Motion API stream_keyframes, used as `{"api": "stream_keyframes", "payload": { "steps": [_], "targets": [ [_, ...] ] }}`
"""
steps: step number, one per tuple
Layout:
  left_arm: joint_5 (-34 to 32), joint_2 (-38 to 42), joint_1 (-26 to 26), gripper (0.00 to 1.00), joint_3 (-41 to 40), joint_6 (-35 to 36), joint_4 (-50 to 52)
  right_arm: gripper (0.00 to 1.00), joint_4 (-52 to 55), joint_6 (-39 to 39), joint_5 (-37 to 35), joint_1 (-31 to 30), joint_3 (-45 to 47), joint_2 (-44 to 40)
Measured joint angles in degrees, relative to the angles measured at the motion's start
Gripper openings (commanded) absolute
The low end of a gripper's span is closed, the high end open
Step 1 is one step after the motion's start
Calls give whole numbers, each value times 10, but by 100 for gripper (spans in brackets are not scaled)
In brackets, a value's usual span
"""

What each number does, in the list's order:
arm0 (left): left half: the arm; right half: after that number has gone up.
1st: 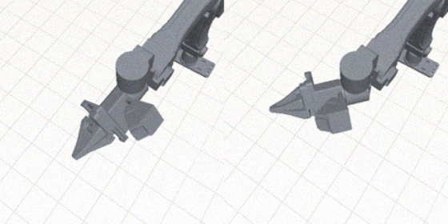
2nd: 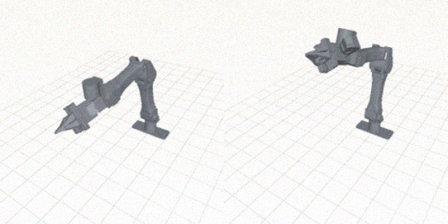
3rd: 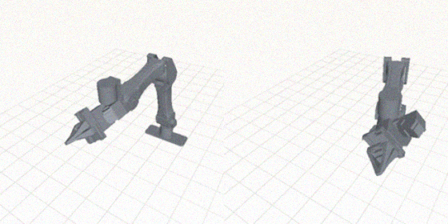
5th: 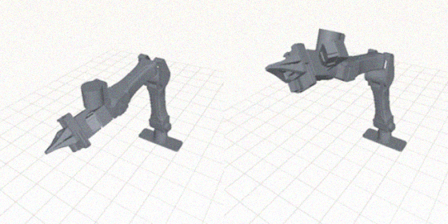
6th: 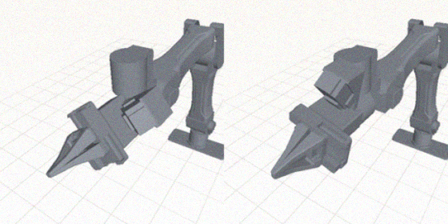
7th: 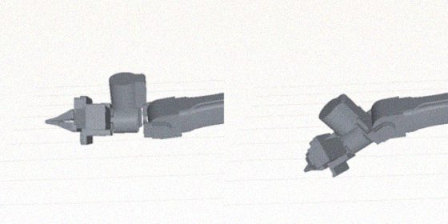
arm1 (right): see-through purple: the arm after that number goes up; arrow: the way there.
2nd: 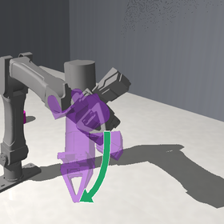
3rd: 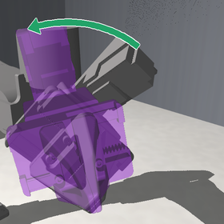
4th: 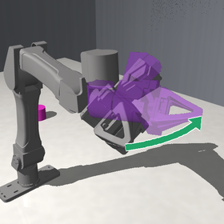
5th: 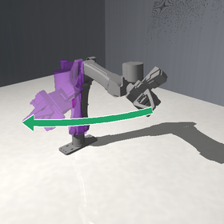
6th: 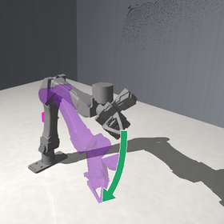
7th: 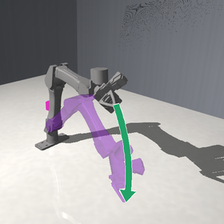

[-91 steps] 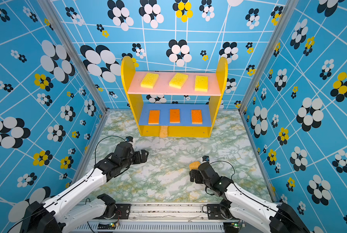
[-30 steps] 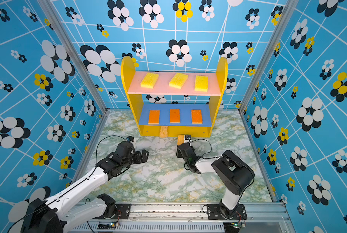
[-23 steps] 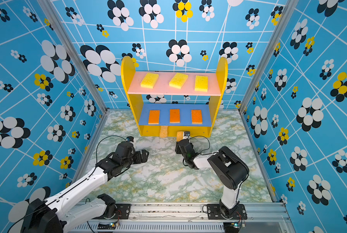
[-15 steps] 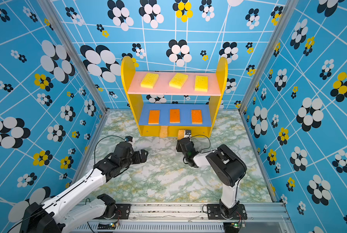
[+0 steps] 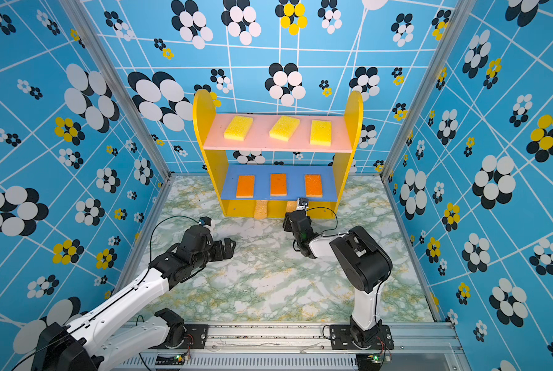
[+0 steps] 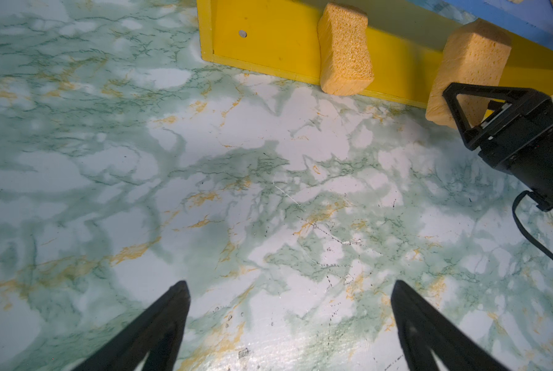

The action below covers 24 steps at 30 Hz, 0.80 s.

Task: Arrange cleaning sponges on a shelf
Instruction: Place the cleaning sponge at the shelf.

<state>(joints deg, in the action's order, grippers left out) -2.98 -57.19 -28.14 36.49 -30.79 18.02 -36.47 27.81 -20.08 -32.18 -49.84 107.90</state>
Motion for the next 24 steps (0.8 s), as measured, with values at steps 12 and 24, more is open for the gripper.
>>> {"api": "stream_keyframes", "payload": {
  "steps": [12,24],
  "targets": [
    [0,4,0,99,0,3,0,66,30,0,16,13,-25,6],
    [-5,16,0,99,0,3,4,70,68,0,25,18,-54,12]
  ]
}}
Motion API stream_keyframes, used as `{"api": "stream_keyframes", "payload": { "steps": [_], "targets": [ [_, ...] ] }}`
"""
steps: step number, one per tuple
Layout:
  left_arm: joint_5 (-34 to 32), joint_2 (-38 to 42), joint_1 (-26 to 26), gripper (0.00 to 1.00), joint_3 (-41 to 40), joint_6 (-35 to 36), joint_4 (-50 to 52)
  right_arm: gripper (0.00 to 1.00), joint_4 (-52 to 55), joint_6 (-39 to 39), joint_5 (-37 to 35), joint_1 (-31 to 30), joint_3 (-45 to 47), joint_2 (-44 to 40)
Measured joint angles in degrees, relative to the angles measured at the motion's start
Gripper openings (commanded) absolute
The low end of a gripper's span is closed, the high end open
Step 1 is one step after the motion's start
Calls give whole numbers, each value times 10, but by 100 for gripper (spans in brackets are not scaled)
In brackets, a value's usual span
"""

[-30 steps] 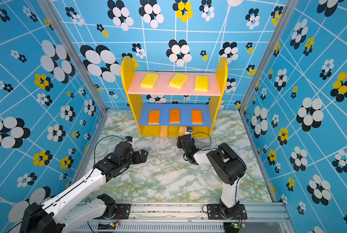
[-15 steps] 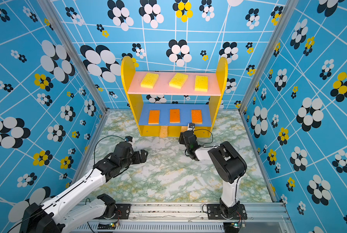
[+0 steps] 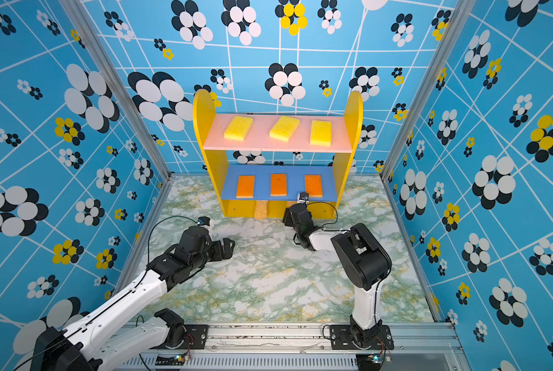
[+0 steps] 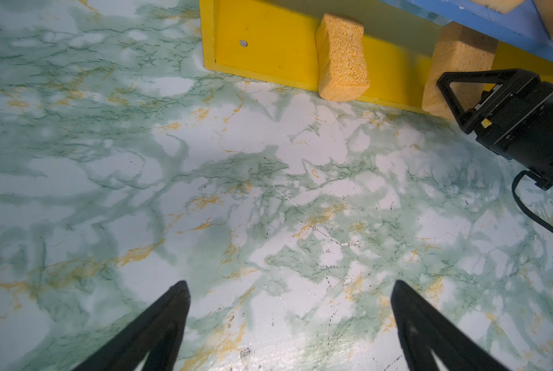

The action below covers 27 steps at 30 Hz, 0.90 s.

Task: Arrange cleaning sponges on a shelf
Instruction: Place the cleaning sponge at the shelf.

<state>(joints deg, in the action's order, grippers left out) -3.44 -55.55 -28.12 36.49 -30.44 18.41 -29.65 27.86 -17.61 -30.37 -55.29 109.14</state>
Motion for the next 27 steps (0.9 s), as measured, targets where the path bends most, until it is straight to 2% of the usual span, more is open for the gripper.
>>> {"api": "stream_keyframes", "payload": {
  "steps": [8,18,23,27],
  "targets": [
    [0,2,0,99,0,0,0,75,23,2,1,5,-1,2],
    [0,2,0,99,0,0,0,77,56,4,4,19,-24,4],
    [0,2,0,99,0,0,0,93,64,5,4,21,-26,4],
    [0,2,0,99,0,0,0,97,67,4,4,21,-23,3]
  ]
}}
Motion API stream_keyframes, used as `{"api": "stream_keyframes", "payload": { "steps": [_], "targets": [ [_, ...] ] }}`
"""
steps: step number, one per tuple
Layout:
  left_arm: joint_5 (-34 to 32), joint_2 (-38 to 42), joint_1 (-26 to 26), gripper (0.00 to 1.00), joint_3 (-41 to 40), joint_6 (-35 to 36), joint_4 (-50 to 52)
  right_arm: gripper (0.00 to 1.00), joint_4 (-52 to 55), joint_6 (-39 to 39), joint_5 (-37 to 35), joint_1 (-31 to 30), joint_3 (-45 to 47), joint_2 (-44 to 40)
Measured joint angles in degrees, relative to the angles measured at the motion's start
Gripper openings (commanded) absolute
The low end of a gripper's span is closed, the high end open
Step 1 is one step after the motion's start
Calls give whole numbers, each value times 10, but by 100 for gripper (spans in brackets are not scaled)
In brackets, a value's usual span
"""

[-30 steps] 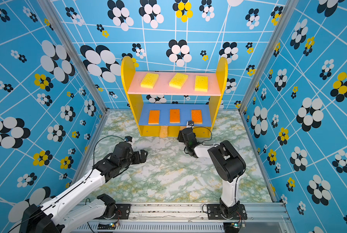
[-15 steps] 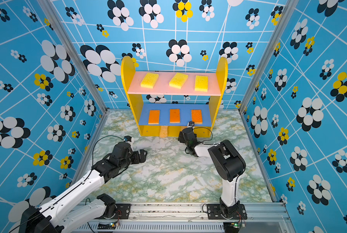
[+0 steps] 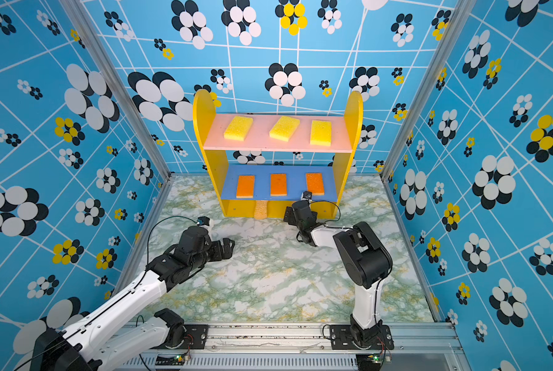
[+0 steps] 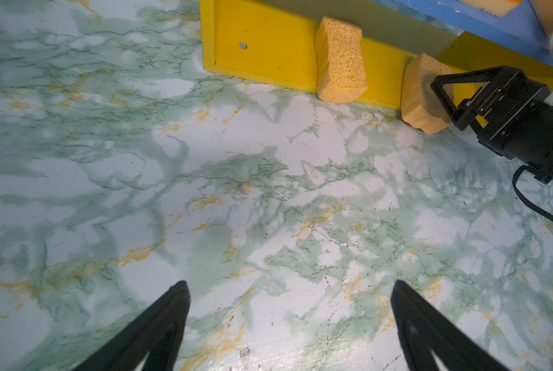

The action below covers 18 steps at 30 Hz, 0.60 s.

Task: Arrange cleaning sponges on a shelf
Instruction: Place the cleaning sponge at the shelf.

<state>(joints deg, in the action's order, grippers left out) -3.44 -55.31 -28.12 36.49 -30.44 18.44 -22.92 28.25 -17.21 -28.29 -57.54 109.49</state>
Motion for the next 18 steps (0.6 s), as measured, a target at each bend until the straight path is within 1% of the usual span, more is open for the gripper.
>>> {"api": "stream_keyframes", "payload": {
  "steps": [10,14,18],
  "targets": [
    [0,0,0,99,0,0,-1,97,-3,-9,3,-8,28,-16],
    [0,-1,0,99,0,0,-1,97,0,-24,0,-26,53,-39],
    [0,-1,0,99,0,0,-1,97,1,-36,-3,-31,80,-70]
  ]
}}
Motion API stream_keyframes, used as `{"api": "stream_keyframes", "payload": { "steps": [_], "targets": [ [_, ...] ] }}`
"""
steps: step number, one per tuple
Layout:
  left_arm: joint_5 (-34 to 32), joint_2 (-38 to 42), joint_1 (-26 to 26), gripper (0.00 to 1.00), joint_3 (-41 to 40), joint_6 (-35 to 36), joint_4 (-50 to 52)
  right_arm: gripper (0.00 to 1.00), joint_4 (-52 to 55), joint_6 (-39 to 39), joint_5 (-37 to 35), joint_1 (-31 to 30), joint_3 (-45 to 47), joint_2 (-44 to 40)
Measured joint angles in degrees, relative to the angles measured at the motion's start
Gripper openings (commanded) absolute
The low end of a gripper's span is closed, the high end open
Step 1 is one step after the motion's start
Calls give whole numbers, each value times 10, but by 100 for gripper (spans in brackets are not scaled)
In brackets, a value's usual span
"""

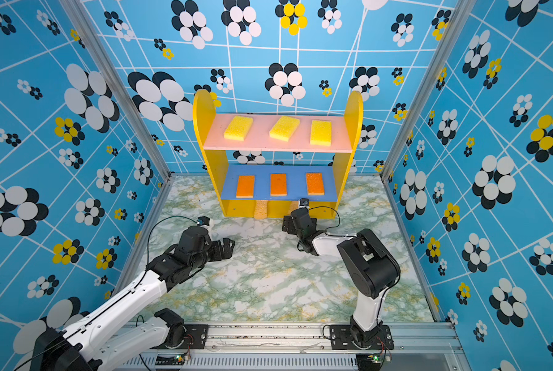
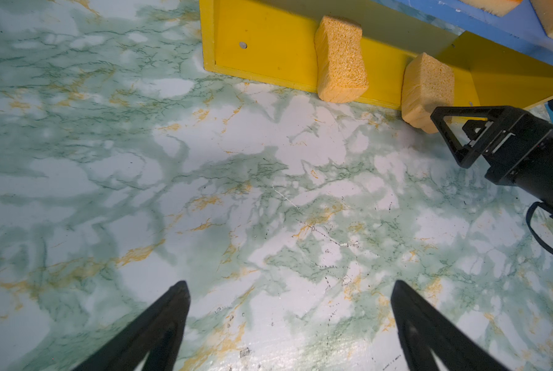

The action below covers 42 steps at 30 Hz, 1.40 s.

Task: Arrange cleaning sponges on a shelf
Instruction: Place the cleaning sponge at the shelf, then move the cleaning sponge to the shelf.

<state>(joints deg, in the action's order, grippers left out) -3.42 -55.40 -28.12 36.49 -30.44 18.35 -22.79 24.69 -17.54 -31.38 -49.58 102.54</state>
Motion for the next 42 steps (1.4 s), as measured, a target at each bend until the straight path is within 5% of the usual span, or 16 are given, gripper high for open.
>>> {"api": "stream_keyframes", "payload": {
  "steps": [22,42],
  "targets": [
    [0,-11,0,99,0,0,-6,97,79,-14,-76,0,23,-26],
    [0,-5,0,99,0,0,-5,99,134,2,-127,12,-61,37]
  ]
}}
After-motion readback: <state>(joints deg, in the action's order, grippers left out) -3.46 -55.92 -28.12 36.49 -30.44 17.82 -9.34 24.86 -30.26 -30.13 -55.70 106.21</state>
